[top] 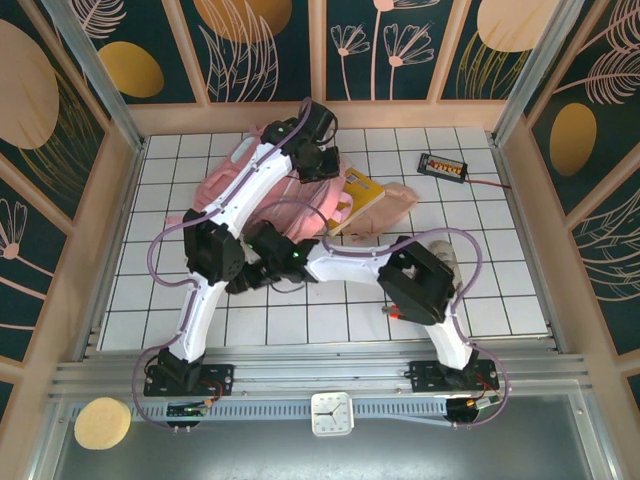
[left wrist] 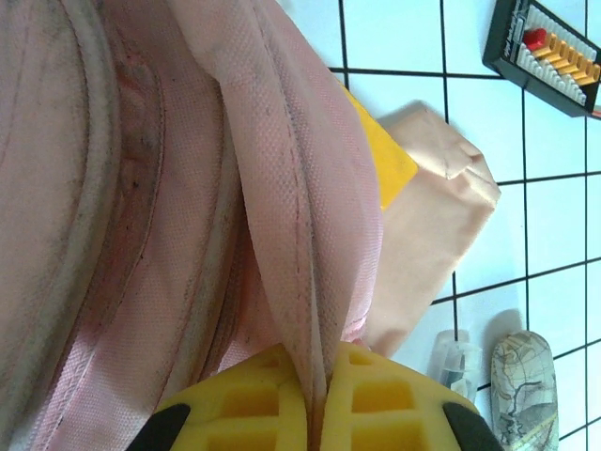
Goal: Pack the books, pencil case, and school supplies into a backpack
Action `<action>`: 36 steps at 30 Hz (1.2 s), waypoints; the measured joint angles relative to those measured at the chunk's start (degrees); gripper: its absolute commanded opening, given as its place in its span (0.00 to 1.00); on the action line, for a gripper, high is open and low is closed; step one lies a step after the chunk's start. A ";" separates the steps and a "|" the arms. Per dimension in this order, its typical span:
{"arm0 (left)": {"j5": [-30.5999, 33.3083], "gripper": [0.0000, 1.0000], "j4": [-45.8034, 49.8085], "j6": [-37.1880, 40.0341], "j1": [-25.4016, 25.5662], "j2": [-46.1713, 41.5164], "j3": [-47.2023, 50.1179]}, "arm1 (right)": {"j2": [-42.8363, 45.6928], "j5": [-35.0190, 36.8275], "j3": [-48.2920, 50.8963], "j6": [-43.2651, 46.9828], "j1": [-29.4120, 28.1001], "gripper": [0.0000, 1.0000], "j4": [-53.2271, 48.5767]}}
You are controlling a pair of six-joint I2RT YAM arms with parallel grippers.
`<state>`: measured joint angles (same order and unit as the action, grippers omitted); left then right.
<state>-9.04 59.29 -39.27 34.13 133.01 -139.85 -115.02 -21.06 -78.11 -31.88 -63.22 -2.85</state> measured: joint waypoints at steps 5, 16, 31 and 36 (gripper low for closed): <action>-0.37 0.00 -0.28 0.46 0.44 -0.42 2.05 | 18.67 0.70 17.62 0.00 2.01 0.83 0.20; -2.01 0.69 -3.15 2.73 1.29 -5.97 9.49 | 36.35 6.43 26.16 -4.76 16.24 0.91 -0.85; 11.15 0.78 -12.41 3.13 0.33 -50.77 65.13 | 20.13 8.31 12.07 -9.11 28.94 0.92 -17.46; 11.08 0.77 -14.16 -0.02 0.31 -57.51 79.82 | 10.54 9.66 -2.14 -7.13 29.83 0.89 -24.30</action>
<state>2.04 45.12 -39.29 34.44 75.50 -60.03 -104.49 -11.40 -80.25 -39.00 -33.39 -27.16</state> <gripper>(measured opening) 0.774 0.901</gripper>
